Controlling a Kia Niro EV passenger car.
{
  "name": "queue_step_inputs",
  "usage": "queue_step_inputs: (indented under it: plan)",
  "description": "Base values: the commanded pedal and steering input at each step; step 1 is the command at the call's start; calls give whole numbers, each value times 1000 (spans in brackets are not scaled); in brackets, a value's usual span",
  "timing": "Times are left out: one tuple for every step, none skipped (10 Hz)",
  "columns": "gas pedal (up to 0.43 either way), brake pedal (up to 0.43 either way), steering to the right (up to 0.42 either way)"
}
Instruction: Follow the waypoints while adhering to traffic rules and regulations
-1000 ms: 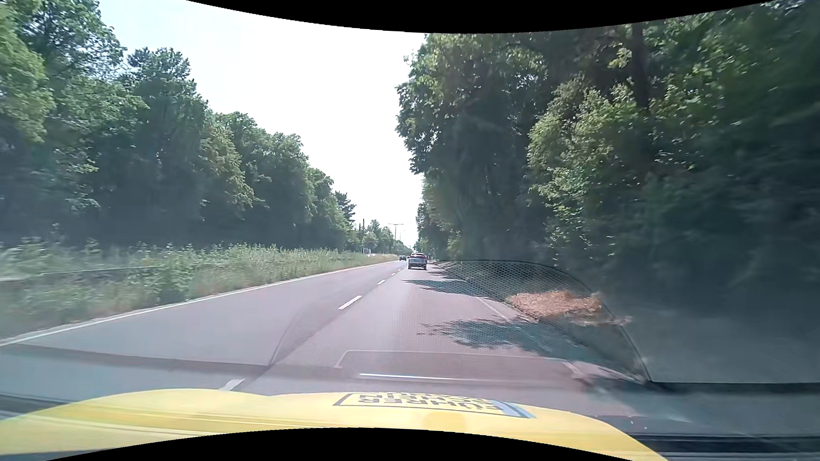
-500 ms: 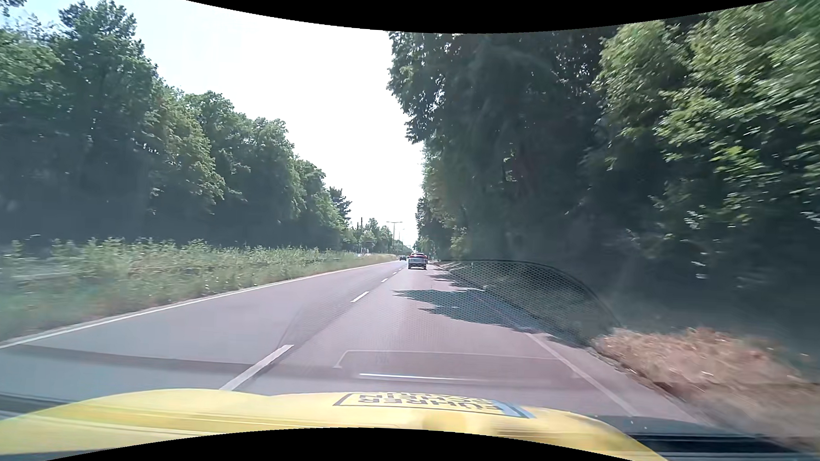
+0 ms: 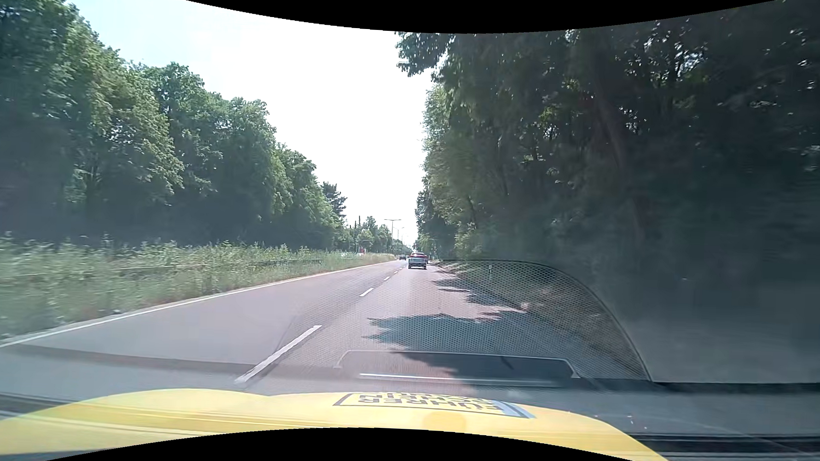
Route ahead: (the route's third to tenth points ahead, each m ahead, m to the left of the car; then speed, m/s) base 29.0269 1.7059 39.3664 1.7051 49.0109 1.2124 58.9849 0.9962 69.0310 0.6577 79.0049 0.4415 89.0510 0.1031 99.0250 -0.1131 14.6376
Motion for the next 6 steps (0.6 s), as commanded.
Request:
queue_step_inputs:
  plan:
    - [87, 0, 0]
    - [87, 0, 0]
    - [87, 0, 0]
    - [87, 0, -1]
    - [79, 0, 0]
    - [79, 0, 0]
